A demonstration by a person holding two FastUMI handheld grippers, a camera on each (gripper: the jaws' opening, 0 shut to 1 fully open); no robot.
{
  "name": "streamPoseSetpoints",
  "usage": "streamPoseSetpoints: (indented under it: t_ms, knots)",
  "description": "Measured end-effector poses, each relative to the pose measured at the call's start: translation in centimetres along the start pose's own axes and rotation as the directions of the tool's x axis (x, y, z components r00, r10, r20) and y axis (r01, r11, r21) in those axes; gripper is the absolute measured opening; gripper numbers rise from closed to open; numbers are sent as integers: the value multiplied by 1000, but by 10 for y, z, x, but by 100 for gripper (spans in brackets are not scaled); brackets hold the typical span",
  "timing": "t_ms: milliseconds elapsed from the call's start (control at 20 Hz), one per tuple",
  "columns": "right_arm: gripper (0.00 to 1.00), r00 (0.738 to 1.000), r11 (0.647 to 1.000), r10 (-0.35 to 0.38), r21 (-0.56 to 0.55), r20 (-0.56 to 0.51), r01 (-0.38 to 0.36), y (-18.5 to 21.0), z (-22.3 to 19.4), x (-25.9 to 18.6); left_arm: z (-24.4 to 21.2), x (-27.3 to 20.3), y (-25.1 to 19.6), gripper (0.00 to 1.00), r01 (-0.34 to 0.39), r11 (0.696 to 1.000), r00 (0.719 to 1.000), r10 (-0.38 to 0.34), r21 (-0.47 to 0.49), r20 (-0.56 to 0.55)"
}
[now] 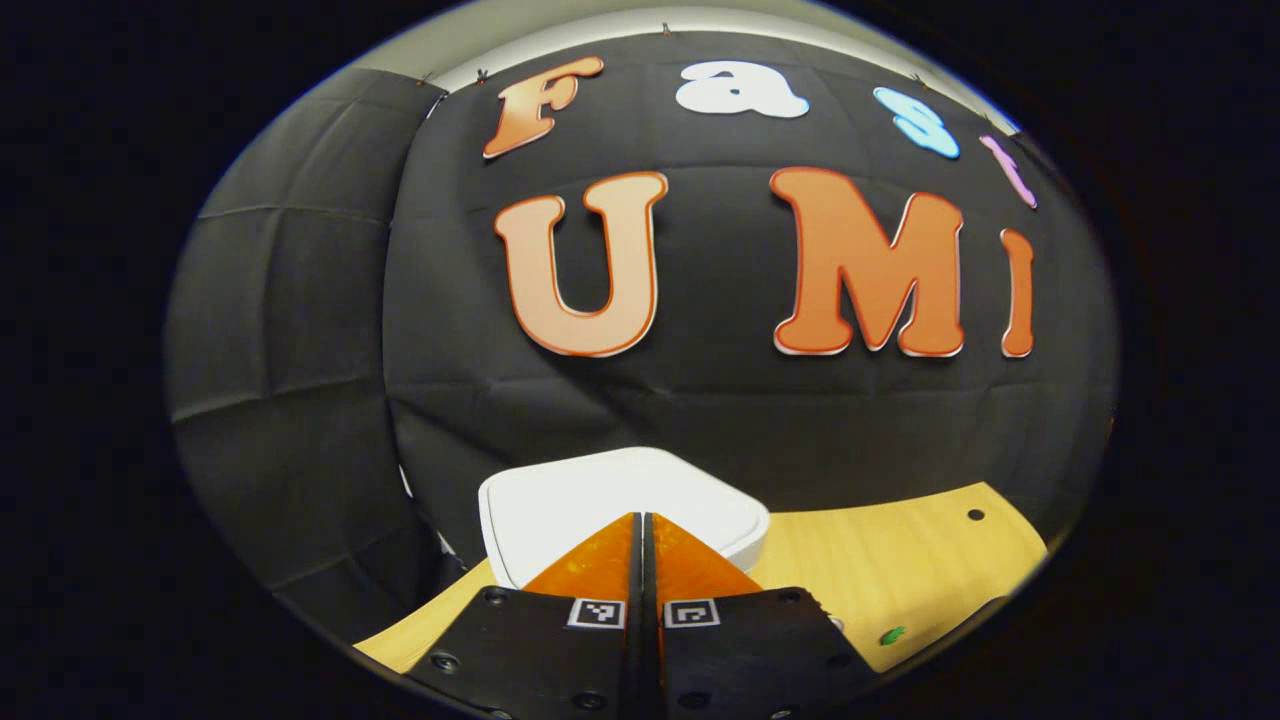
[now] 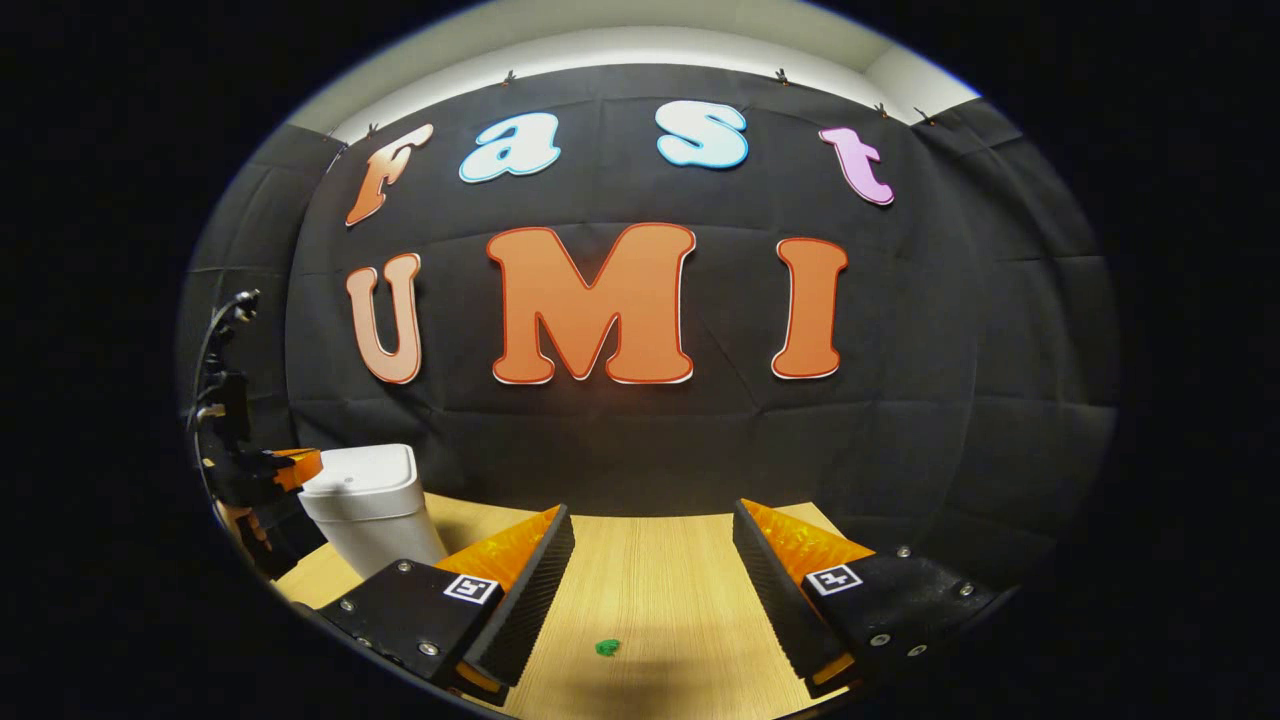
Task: Press the lid of the desktop garbage bin to open it, pick up the crumpled paper on the desktop and throw it into the bin, then pick up the pop can on the desktop and drop it into the bin, and finally close the garbage bin lid.
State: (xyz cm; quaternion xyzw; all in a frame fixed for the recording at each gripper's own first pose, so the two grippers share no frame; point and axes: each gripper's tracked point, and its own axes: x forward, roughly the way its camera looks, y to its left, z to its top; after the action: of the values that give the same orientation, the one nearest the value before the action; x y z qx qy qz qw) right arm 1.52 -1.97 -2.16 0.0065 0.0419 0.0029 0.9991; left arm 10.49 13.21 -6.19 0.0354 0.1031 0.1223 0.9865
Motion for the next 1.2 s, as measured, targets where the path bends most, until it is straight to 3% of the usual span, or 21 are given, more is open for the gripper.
streamPoseSetpoints:
  t_ms: [200,400,700,900,1050,1200]
  knots:
    - [95,1000,1000,-6,-10,-12,6,-6,-2,7,-22,20,10,0,-25,1000,998,26,7,-63]
    - [96,1000,1000,-5,-5,-13,5,-6,0,11,-21,22,15,0,-26,1000,998,25,-1,-55]
    - [96,999,1000,18,-25,-46,-19,3,-13,13,-28,18,13,0,-61,996,998,63,69,-21]
    - [96,1000,1000,0,-26,-27,-1,-8,-7,8,-11,10,13,0,-58,995,998,55,82,44]
    - [96,1000,1000,-22,-7,-16,22,-18,-2,7,19,-8,20,0,-108,984,991,95,139,98]
    - [96,1000,1000,-23,10,-8,23,-18,0,6,44,-39,1,0,-70,993,990,56,99,133]
